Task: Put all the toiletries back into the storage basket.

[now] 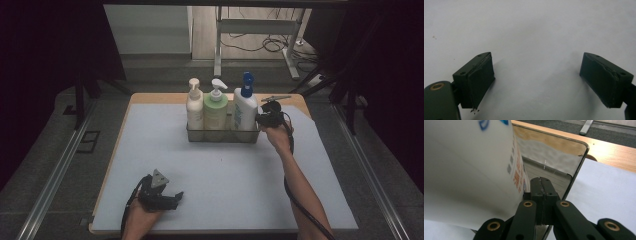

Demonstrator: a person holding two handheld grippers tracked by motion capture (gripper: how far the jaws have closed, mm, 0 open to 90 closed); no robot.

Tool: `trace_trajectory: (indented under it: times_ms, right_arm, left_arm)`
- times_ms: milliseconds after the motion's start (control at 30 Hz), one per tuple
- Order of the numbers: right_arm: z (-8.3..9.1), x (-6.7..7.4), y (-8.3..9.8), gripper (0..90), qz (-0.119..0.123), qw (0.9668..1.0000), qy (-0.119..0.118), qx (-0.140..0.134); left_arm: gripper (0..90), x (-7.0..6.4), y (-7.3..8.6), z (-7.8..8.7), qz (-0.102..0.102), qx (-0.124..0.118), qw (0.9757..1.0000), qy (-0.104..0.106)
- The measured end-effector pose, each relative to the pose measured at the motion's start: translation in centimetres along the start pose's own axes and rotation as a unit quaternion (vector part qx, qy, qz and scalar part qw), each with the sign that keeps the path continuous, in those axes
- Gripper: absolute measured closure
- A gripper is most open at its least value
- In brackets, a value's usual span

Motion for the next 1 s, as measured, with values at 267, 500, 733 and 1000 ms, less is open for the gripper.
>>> trace_trajectory:
  times_ms: [267,500,733,1000]
  right_arm:
    - [-0.5,0.6,0.2,89.7,0.007,1.0000,-0.004,0.004]
    - [-0.9,1.1,0.4,89.7,0.011,0.9999,-0.008,0.010]
    - [-1.0,1.7,0.3,89.7,0.012,0.9997,-0.017,0.009]
    - [-1.3,2.2,0.5,89.7,0.015,0.9996,-0.022,0.012]
  left_arm:
    - [12.0,0.0,0.0,0.0,-0.001,0.001,1.0000,0.000]
    - [12.0,0.0,0.0,0.0,-0.001,0.001,1.0000,0.000]
    - [12.0,0.0,0.0,0.0,-0.001,0.001,1.0000,-0.001]
    - [12.0,0.0,0.0,0.0,-0.001,0.001,1.0000,0.000]
Point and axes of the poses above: each handheld gripper's, and its own axes: z roughly backward along the jaws, y roughly out of its underside, x roughly to its left, the point moved 9 cm from there along -z, roughly forward along the jaws, and after that the axes turned 5 degrees about z, right-handed, at the moved point
